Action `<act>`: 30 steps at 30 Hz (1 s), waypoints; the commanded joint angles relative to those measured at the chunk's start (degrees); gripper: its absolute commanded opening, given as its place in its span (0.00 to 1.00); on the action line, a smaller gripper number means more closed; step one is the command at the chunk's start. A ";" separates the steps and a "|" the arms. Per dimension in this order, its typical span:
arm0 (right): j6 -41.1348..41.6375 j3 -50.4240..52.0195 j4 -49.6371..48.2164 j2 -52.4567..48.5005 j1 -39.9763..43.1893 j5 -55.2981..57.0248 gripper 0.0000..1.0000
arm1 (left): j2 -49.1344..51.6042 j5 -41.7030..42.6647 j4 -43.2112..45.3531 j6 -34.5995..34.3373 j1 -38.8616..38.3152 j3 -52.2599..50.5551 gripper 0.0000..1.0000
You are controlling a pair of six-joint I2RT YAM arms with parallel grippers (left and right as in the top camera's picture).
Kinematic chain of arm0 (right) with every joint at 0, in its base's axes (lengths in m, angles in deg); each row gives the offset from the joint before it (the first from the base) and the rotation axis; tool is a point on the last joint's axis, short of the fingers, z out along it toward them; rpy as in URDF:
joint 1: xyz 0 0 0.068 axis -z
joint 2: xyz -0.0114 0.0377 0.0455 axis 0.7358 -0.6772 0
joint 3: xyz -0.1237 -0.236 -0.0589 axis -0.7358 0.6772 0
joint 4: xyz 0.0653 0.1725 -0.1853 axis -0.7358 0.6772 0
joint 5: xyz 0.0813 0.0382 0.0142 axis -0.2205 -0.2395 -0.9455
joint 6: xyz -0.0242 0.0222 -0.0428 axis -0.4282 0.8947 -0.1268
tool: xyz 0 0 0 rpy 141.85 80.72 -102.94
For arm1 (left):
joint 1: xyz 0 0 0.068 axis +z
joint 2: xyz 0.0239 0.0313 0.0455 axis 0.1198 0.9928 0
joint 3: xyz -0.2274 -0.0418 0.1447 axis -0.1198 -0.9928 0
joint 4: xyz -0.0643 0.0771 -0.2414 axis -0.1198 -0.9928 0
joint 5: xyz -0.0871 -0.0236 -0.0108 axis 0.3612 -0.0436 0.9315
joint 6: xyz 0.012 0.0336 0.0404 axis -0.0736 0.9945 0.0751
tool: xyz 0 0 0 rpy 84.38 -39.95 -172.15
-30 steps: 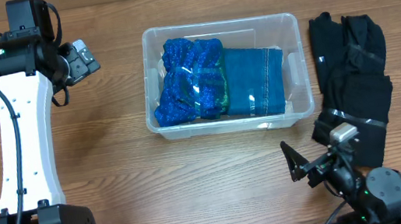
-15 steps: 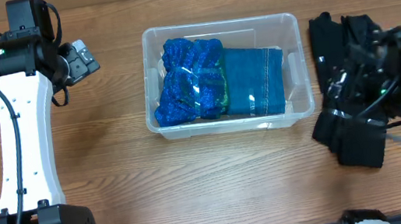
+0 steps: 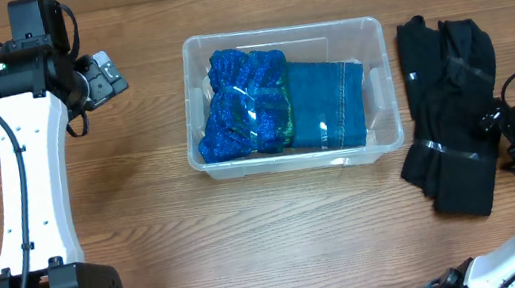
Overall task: Pack container
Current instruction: 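Grasp the top black garment with the right gripper and place it in the bin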
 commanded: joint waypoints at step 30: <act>25.07 -2.69 -24.11 17.57 -47.52 -11.19 0.20 | 0.02 -0.76 0.04 1.07 -0.11 0.33 1.00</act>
